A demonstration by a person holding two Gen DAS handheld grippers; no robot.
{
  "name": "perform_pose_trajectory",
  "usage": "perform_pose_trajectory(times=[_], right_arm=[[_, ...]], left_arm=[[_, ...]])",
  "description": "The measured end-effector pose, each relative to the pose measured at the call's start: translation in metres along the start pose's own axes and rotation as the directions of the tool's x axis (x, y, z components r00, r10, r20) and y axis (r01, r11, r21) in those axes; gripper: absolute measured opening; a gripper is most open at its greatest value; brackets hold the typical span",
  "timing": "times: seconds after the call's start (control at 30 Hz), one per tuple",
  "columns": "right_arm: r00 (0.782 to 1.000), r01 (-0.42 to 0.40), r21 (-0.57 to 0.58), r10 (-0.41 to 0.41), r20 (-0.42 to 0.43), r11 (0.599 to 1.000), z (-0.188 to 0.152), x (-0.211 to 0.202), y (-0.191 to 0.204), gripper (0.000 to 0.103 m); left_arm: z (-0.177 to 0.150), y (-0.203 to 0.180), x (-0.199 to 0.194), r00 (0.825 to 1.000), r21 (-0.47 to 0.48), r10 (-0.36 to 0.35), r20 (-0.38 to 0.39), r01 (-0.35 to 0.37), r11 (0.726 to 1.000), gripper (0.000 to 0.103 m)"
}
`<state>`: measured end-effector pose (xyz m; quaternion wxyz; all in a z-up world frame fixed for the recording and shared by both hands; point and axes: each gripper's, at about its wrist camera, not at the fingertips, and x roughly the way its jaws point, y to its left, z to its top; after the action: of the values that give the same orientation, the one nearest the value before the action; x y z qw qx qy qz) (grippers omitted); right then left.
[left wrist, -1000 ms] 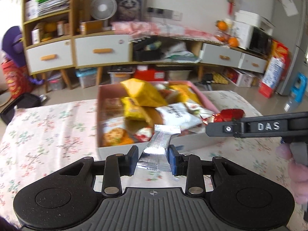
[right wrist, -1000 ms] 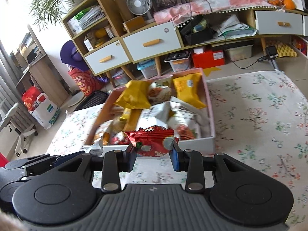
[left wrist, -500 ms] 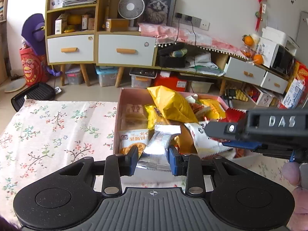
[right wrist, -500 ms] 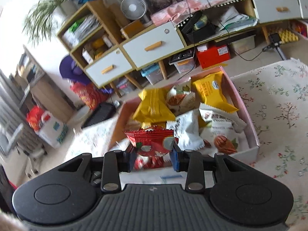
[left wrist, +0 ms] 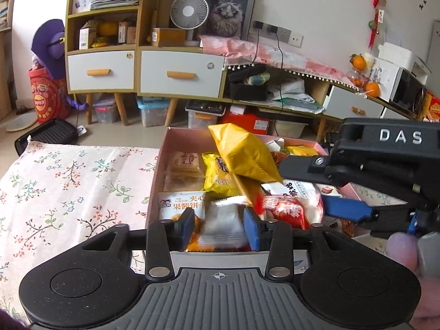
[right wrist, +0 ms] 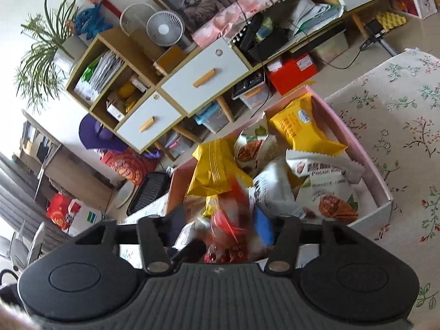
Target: Organize snacks
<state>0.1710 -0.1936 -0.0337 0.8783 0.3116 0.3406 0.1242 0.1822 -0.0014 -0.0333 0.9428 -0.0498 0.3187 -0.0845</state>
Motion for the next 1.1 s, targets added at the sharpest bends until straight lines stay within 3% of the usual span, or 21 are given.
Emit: perform_pose_trajectory(times=[0.23, 0.63, 0.9, 1.1], right_arm=[[1.000, 0.025, 0.022, -0.025, 0.001, 0.999, 0.003, -0.010, -0.008, 0.058], [0.995, 0.101, -0.078, -0.101, 0.005, 0.992, 0.001, -0.045, -0.004, 0.079], [0.982, 0.188, -0.184, -0.190, 0.010, 0.965, -0.007, -0.069, 0.003, 0.097], [0.967, 0.249, -0.273, -0.256, 0.008, 0.929, -0.020, -0.081, 0.013, 0.101]], left_arm=[[0.000, -0.002, -0.009, 1.000, 0.016, 0.011, -0.007, -0.011, 1.000, 0.062], [-0.007, -0.010, -0.053, 0.997, 0.083, 0.071, -0.042, -0.067, 0.994, 0.090], [-0.016, -0.010, -0.083, 0.986, 0.092, 0.129, -0.109, -0.120, 0.989, 0.098], [-0.028, -0.012, -0.104, 0.972, 0.076, 0.171, -0.163, -0.161, 0.984, 0.101]])
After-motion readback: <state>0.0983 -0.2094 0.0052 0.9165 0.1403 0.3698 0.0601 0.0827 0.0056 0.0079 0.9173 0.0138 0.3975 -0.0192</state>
